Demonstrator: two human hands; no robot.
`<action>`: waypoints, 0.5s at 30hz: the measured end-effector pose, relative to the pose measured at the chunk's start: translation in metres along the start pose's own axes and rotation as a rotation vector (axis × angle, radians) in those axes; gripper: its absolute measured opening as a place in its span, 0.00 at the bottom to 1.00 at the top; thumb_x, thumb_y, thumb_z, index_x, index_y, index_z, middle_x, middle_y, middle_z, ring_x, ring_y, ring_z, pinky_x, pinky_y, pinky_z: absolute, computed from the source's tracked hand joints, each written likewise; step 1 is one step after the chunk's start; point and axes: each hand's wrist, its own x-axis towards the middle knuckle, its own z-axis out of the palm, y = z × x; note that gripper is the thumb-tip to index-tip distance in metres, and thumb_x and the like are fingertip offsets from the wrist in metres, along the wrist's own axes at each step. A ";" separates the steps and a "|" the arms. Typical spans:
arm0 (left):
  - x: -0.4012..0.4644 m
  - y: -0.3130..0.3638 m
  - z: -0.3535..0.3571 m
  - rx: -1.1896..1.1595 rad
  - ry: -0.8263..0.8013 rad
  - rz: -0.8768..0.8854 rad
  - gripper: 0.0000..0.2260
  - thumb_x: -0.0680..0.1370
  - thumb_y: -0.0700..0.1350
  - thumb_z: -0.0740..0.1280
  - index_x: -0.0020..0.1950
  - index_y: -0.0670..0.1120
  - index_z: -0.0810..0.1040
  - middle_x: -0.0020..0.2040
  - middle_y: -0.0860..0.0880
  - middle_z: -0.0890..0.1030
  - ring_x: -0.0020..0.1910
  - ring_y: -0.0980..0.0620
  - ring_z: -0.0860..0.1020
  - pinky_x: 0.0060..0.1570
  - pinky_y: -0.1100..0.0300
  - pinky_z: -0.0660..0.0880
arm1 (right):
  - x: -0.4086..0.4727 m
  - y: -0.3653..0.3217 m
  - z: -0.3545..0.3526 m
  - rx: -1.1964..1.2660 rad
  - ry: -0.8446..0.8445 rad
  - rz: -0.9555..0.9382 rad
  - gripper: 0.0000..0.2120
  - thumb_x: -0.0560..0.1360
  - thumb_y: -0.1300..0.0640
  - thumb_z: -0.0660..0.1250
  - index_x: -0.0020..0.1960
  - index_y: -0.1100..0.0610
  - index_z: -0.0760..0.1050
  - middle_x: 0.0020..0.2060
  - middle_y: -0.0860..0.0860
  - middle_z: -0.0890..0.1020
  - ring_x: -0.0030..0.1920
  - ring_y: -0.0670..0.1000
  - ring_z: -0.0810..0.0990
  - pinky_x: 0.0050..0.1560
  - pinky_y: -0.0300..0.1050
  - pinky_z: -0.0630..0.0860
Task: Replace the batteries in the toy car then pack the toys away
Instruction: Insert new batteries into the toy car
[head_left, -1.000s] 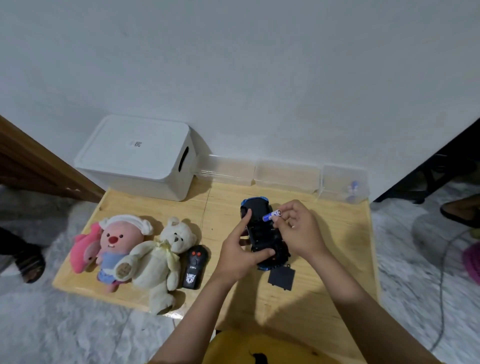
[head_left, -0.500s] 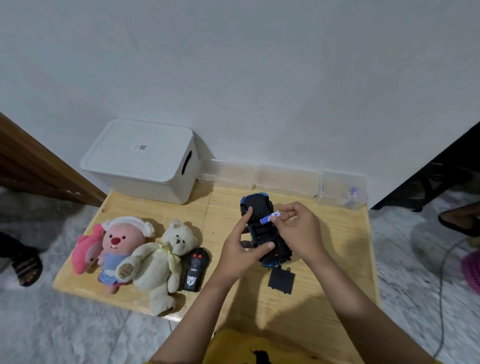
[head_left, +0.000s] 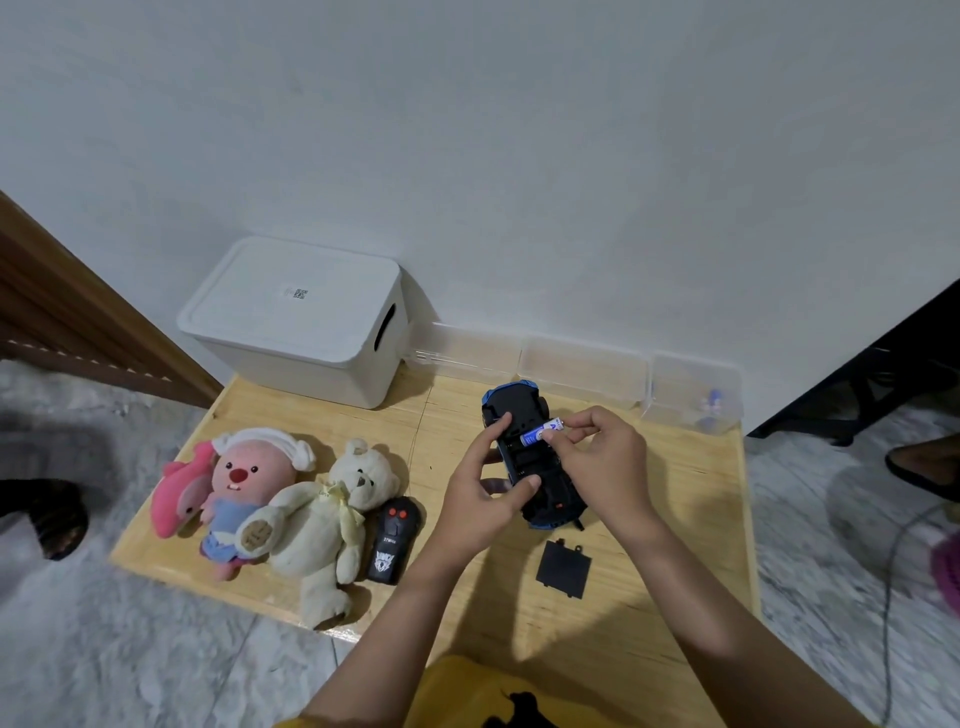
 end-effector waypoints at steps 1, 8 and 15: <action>0.001 0.000 0.000 -0.010 0.003 -0.012 0.30 0.70 0.43 0.71 0.68 0.63 0.68 0.59 0.49 0.77 0.47 0.50 0.78 0.49 0.52 0.80 | 0.000 0.000 0.000 -0.006 -0.003 -0.006 0.07 0.67 0.54 0.75 0.39 0.48 0.78 0.34 0.45 0.79 0.38 0.41 0.78 0.33 0.25 0.67; 0.004 0.000 -0.002 -0.052 -0.025 -0.031 0.31 0.73 0.37 0.71 0.68 0.62 0.68 0.59 0.45 0.76 0.43 0.49 0.78 0.48 0.53 0.80 | 0.001 -0.005 0.001 -0.034 -0.005 -0.024 0.09 0.66 0.53 0.76 0.36 0.45 0.75 0.33 0.43 0.79 0.38 0.41 0.78 0.35 0.32 0.67; 0.003 0.003 -0.003 -0.055 -0.070 -0.053 0.37 0.68 0.39 0.75 0.70 0.62 0.65 0.62 0.50 0.74 0.52 0.47 0.80 0.53 0.52 0.79 | 0.004 -0.005 0.004 -0.125 -0.037 -0.098 0.06 0.65 0.54 0.77 0.36 0.49 0.79 0.32 0.41 0.77 0.37 0.43 0.78 0.37 0.38 0.72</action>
